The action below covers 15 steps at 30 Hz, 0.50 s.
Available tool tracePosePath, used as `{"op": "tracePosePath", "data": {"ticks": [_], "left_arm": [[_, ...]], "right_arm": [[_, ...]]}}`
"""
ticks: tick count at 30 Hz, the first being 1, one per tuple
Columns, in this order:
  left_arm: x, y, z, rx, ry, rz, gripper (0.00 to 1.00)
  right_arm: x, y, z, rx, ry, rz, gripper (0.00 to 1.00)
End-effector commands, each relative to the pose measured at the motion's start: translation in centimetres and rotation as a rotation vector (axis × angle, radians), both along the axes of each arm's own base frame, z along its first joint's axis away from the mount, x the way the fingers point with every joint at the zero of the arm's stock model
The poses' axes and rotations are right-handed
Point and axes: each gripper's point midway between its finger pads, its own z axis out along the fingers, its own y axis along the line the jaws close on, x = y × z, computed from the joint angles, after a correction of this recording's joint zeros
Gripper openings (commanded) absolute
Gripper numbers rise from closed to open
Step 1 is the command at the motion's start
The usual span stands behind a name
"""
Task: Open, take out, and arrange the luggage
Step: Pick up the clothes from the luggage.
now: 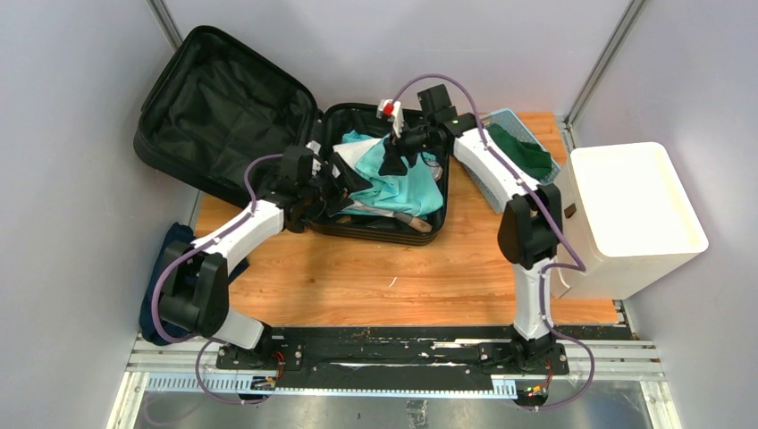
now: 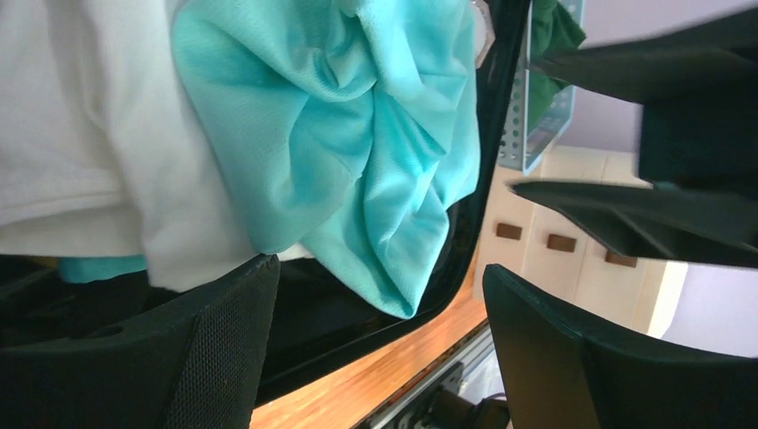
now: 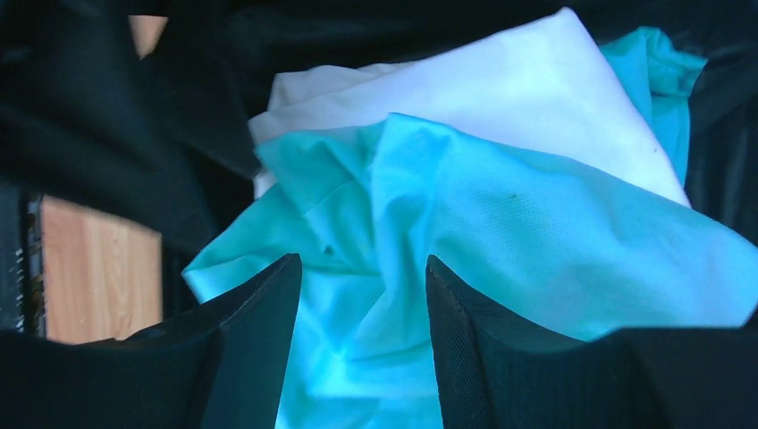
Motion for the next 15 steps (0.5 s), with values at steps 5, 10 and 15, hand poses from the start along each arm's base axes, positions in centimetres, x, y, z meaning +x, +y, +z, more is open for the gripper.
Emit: {"op": "tracePosePath", "data": {"ticks": [5, 10, 15], "left_arm": [[1.8, -1.4, -0.8, -0.071, 0.016, 0.06, 0.85], [1.5, -1.7, -2.9, -0.059, 0.078, 0.077, 0.85], [2.0, -1.8, -3.3, -0.052, 0.083, 0.106, 0.85]], "right_arm": [[2.6, 2.1, -5.9, -0.138, 0.072, -0.104, 0.55], [3.1, 2.0, -7.7, -0.192, 0.044, -0.112, 0.45], [1.3, 3.0, -5.1, -0.085, 0.087, -0.046, 0.05]]}}
